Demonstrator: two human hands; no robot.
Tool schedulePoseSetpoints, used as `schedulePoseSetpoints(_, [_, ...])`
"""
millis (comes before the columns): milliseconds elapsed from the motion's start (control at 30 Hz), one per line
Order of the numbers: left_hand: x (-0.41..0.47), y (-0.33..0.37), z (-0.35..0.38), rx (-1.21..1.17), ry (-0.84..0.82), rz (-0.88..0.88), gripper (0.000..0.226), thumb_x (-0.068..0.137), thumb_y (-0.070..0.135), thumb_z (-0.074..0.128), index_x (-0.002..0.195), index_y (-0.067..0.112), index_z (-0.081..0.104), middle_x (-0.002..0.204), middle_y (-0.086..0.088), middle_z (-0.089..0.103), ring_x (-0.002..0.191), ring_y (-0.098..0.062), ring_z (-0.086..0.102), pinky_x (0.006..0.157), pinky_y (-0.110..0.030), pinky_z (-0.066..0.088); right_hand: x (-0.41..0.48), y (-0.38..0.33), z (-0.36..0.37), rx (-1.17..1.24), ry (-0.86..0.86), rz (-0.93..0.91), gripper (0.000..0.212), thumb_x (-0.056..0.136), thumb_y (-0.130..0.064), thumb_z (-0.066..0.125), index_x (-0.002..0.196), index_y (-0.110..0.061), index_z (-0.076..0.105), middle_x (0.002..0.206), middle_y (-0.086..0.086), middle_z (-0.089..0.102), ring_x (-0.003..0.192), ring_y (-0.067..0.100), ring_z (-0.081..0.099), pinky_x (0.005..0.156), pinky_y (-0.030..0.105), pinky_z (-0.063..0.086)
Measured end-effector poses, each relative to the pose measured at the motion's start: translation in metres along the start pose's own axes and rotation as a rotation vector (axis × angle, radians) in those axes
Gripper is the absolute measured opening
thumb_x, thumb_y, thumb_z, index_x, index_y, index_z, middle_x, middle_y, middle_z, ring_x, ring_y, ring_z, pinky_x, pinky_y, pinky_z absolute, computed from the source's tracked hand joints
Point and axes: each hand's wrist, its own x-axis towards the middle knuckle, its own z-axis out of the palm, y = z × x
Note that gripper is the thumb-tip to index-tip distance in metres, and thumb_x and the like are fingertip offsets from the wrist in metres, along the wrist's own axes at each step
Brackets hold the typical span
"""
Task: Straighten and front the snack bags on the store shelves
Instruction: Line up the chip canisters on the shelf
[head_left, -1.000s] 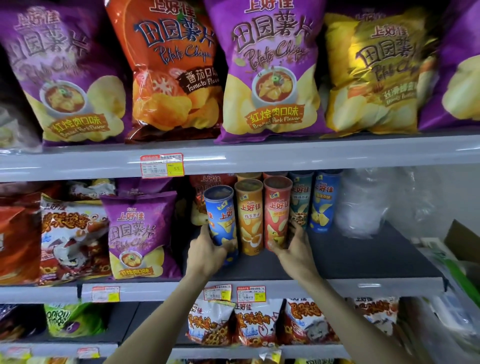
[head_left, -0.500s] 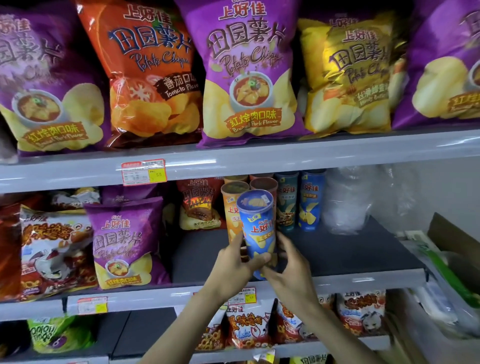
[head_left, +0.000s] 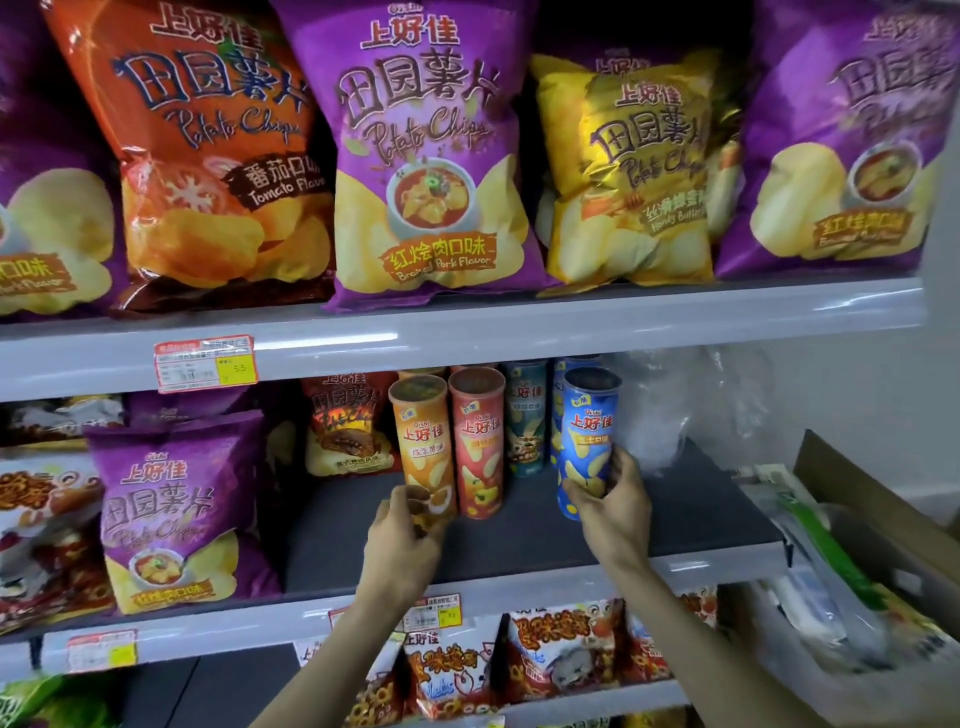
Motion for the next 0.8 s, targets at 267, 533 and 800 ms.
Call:
schedulePoseSetpoints(267, [0.003, -0.002, 0.005, 0.063, -0.078, -0.028, 0.039, 0.094, 0.023, 0.074, 0.129, 0.02, 0.057, 0.124, -0.004, 0.055, 0.106, -0.027, 0.065, 0.094, -0.04, 0.055, 0.019, -0.002, 0.005, -0.138, -0.033, 0.035, 0.062, 0.078, -0.035, 0.089, 0.13, -0.035, 0.055, 0.117, -0.009, 0.073, 0.103, 0.016, 0.072, 0.088, 0.045, 0.06])
schedulePoseSetpoints(533, [0.005, -0.001, -0.026, 0.169, -0.227, 0.019, 0.044, 0.089, 0.023, 0.071, 0.131, 0.023, 0.059, 0.121, -0.002, 0.059, 0.11, -0.028, 0.067, 0.095, -0.038, 0.054, 0.008, -0.017, 0.002, -0.328, -0.105, 0.105, 0.052, 0.093, -0.04, 0.076, 0.132, -0.015, 0.052, 0.123, 0.008, 0.071, 0.11, 0.035, 0.069, 0.083, 0.041, 0.055])
schedulePoseSetpoints(800, [-0.003, 0.019, -0.054, 0.417, -0.449, 0.134, 0.05, 0.087, 0.044, 0.065, 0.134, 0.031, 0.055, 0.127, -0.001, 0.064, 0.111, -0.029, 0.065, 0.092, -0.043, 0.057, -0.049, -0.049, -0.018, -0.482, -0.266, 0.148, 0.065, 0.104, -0.052, 0.052, 0.159, -0.024, 0.031, 0.159, 0.005, 0.041, 0.143, 0.031, 0.045, 0.112, 0.044, 0.039])
